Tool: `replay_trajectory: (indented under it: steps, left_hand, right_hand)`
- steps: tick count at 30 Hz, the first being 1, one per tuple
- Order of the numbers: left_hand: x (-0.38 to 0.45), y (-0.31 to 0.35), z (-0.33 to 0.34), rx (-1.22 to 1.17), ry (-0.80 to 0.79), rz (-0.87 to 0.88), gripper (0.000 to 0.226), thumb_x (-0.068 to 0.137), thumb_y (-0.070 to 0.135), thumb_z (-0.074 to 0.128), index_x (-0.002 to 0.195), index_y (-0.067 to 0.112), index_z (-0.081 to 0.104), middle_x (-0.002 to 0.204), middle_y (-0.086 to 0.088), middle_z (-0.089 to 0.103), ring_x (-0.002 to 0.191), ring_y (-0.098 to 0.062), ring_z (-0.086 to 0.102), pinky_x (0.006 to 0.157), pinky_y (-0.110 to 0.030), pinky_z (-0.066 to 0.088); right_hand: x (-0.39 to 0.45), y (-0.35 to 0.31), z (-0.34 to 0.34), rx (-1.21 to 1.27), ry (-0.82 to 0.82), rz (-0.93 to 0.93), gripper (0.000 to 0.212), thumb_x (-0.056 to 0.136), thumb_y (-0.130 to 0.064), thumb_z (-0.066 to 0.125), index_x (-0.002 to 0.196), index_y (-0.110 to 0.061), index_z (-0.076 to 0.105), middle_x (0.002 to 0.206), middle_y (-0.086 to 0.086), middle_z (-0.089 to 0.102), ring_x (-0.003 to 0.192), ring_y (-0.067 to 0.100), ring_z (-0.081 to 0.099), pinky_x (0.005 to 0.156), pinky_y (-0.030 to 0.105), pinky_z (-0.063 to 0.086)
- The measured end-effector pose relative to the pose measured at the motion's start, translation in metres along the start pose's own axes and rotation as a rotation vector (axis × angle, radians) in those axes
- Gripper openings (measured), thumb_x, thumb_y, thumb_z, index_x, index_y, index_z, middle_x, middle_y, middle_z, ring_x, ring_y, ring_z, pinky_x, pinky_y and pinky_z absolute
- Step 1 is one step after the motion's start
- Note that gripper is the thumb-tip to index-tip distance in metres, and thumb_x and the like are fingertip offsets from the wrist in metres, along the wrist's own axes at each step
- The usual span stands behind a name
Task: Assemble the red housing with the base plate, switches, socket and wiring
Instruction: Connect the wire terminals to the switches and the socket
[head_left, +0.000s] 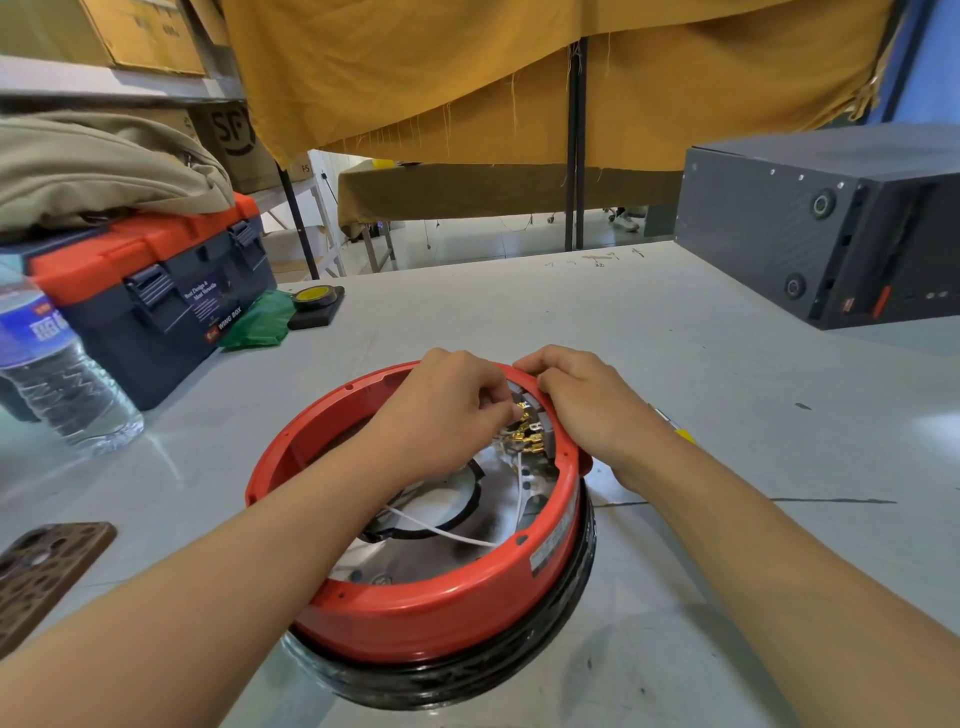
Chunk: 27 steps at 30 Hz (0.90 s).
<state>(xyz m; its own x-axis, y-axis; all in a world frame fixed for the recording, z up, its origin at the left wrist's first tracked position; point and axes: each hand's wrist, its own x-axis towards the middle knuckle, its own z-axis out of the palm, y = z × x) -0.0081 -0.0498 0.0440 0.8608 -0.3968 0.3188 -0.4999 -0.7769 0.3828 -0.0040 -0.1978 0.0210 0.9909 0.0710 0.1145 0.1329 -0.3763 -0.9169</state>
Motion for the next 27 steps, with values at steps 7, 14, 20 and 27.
replay_trajectory:
  steps: [7, 14, 20, 27]
  left_hand:
    - [0.0008, 0.0017, -0.0001, 0.006, -0.006, 0.014, 0.022, 0.083, 0.013, 0.064, 0.061, 0.018, 0.062, 0.046, 0.014, 0.05, 0.05, 0.002, 0.05, 0.049, -0.01, 0.034]
    - [0.0017, 0.0023, 0.0008, 0.018, -0.01, 0.021, 0.017, 0.083, 0.013, 0.063, 0.066, 0.014, 0.067, 0.049, 0.015, 0.051, 0.053, 0.006, 0.051, 0.05, -0.009, 0.034]
    - [0.0042, 0.0028, -0.0004, 0.016, -0.032, 0.011, 0.019, 0.082, 0.012, 0.063, 0.064, 0.014, 0.065, 0.048, 0.015, 0.05, 0.051, 0.009, 0.05, 0.05, -0.008, 0.035]
    - [0.0064, 0.0031, -0.0016, 0.011, -0.054, -0.002, 0.015, 0.082, 0.013, 0.064, 0.068, 0.009, 0.068, 0.049, 0.01, 0.052, 0.048, 0.002, 0.049, 0.046, -0.01, 0.034]
  right_hand:
    - [-0.0004, -0.0001, -0.0003, -0.028, -0.001, -0.016, 0.035, 0.094, -0.01, 0.033, 0.101, -0.022, 0.065, 0.089, 0.002, 0.066, 0.059, 0.011, 0.057, 0.039, 0.011, 0.039]
    - [-0.0017, 0.0002, 0.0006, -0.045, 0.012, -0.032, 0.035, 0.093, -0.01, 0.034, 0.098, -0.022, 0.066, 0.09, 0.006, 0.067, 0.064, 0.013, 0.057, 0.04, 0.01, 0.039]
    - [-0.0009, 0.0005, 0.001, -0.084, 0.015, -0.054, 0.035, 0.092, -0.009, 0.033, 0.096, -0.023, 0.065, 0.09, 0.002, 0.066, 0.065, 0.013, 0.057, 0.041, 0.01, 0.038]
    - [0.0, 0.0008, 0.001, -0.113, 0.019, -0.07, 0.034, 0.093, -0.009, 0.034, 0.098, -0.021, 0.065, 0.09, 0.002, 0.065, 0.066, 0.012, 0.056, 0.041, 0.008, 0.037]
